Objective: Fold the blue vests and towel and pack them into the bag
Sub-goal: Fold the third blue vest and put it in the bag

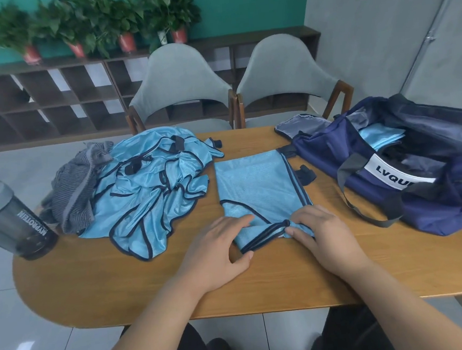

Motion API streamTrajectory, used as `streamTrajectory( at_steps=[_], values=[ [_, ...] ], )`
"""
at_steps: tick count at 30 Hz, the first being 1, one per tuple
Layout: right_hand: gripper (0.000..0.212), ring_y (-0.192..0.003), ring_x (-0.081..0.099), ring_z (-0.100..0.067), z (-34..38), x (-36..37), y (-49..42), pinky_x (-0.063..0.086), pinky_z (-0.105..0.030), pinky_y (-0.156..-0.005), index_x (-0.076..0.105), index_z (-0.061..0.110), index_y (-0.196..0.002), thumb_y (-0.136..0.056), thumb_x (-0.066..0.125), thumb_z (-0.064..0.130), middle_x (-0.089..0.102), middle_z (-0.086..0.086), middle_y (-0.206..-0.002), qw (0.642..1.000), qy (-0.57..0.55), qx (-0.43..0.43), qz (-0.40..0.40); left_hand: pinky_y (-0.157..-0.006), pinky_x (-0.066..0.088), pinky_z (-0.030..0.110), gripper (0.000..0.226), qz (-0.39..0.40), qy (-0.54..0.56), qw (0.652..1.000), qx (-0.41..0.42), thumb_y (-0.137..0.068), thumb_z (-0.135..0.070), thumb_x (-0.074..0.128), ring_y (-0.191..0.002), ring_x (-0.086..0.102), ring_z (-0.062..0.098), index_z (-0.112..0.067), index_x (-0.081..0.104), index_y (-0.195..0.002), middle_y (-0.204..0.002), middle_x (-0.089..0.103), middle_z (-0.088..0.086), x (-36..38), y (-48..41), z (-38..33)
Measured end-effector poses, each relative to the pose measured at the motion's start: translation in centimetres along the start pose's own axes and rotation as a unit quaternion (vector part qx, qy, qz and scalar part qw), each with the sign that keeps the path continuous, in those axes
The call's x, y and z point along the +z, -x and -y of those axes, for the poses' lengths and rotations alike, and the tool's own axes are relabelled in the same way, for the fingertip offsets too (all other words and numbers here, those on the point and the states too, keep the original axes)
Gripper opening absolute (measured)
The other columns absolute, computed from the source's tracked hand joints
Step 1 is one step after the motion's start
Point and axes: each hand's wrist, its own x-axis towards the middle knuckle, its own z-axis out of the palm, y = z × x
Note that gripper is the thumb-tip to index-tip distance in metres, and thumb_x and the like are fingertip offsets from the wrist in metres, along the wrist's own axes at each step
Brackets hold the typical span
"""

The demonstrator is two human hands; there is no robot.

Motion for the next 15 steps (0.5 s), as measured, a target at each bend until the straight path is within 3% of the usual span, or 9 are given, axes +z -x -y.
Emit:
streamTrajectory(
  at_steps=[5, 11, 15],
  values=[
    [0.023, -0.102, 0.053, -0.004, 0.0, 0.1, -0.2, 0.049, -0.037, -0.09, 0.066, 0.032, -0.101, -0.102, 0.055, 0.052, 0.06, 0.021, -0.099, 1.0, -0.011, 0.016, -0.003, -0.114, 0.037, 0.026, 0.079, -0.023, -0.02, 0.999, 0.029, -0.092, -0.05, 0.064, -0.143, 0.036, 0.002, -0.043, 0.025, -0.16, -0.155, 0.038, -0.019, 0.2, 0.3, -0.2],
    [0.029, -0.101, 0.054, -0.006, -0.5, 0.3, -0.5, 0.05, -0.039, -0.089, 0.067, 0.03, -0.102, -0.103, 0.05, 0.054, 0.06, 0.02, -0.099, 0.999, -0.022, 0.029, -0.005, -0.117, 0.034, 0.032, 0.089, -0.04, -0.068, 0.996, 0.042, -0.091, -0.072, 0.06, -0.141, 0.038, 0.009, -0.039, 0.02, -0.163, -0.153, 0.042, -0.013, 1.0, -0.1, -1.1],
    [0.029, -0.1, 0.054, -0.006, -0.6, 0.3, -0.5, 0.05, -0.039, -0.089, 0.067, 0.031, -0.101, -0.103, 0.05, 0.054, 0.06, 0.02, -0.097, 0.999, -0.031, 0.03, -0.008, -0.106, 0.044, 0.032, 0.075, -0.066, -0.091, 0.993, 0.03, -0.096, -0.054, 0.062, -0.128, 0.049, 0.013, -0.031, 0.031, -0.16, -0.141, 0.052, -0.008, 2.4, -1.1, -3.1]
  ],
)
